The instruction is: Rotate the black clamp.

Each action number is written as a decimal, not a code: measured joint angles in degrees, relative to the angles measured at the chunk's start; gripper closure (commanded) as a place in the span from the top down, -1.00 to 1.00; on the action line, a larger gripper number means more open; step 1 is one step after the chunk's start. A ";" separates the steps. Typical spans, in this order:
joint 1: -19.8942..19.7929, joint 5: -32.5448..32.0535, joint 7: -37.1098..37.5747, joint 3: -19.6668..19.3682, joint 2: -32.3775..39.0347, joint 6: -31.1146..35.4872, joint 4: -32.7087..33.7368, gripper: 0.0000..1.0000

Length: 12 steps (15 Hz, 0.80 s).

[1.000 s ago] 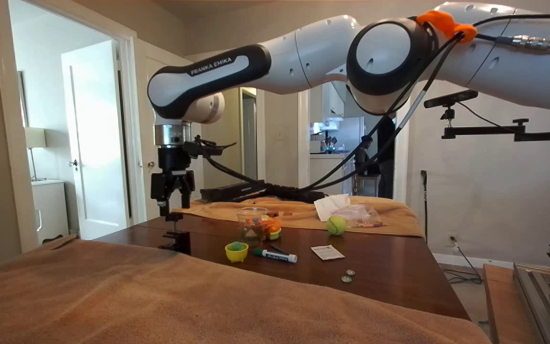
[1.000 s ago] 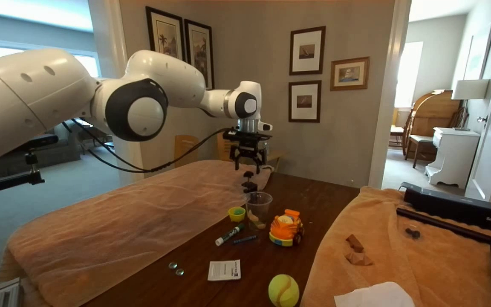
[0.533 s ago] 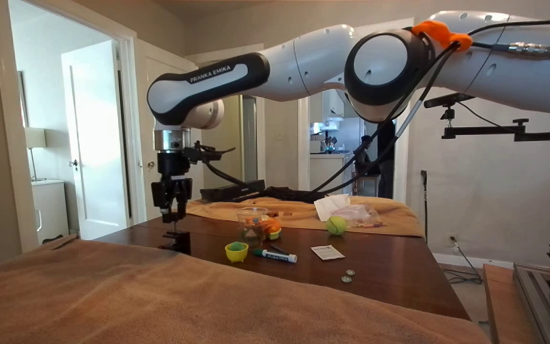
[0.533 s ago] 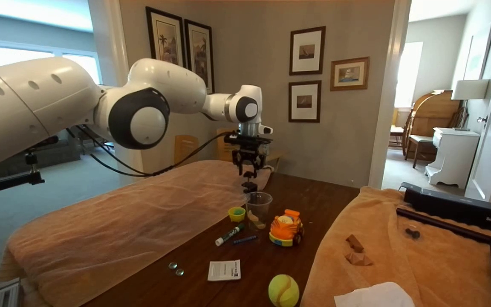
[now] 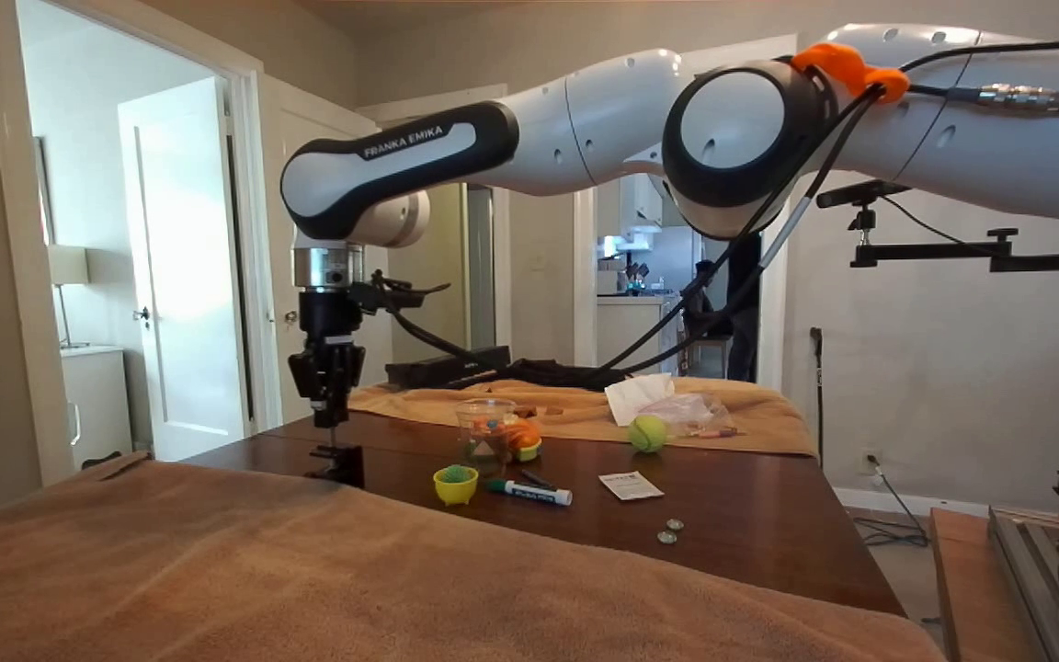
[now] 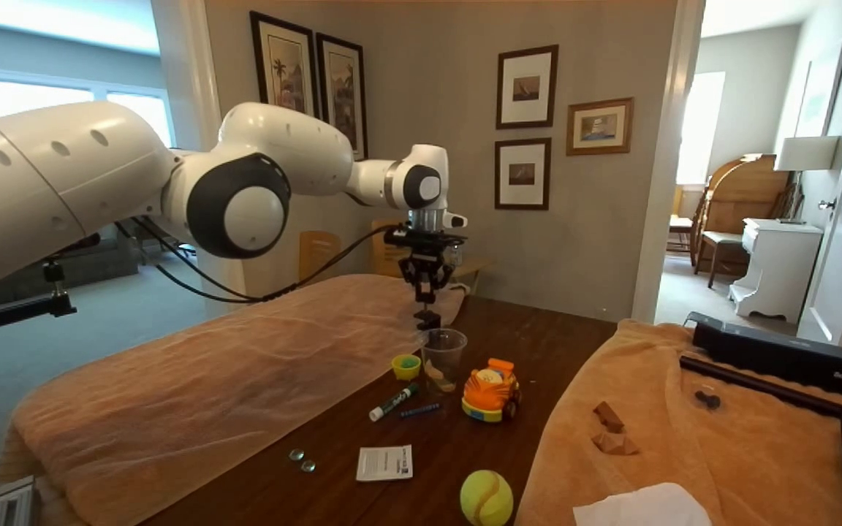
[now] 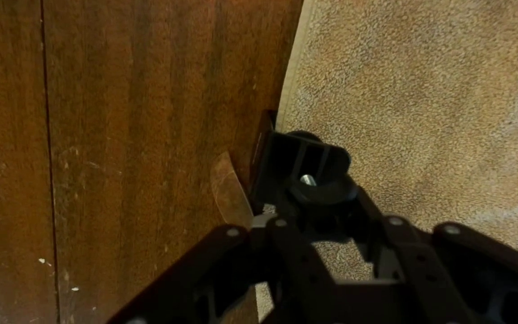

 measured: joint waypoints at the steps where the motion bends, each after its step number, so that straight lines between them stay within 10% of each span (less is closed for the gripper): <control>1: 0.08 -0.02 0.00 -0.03 0.00 0.00 0.00 -0.81; 12: 1.44 -0.11 8.99 -2.74 0.00 -0.11 0.18 -0.80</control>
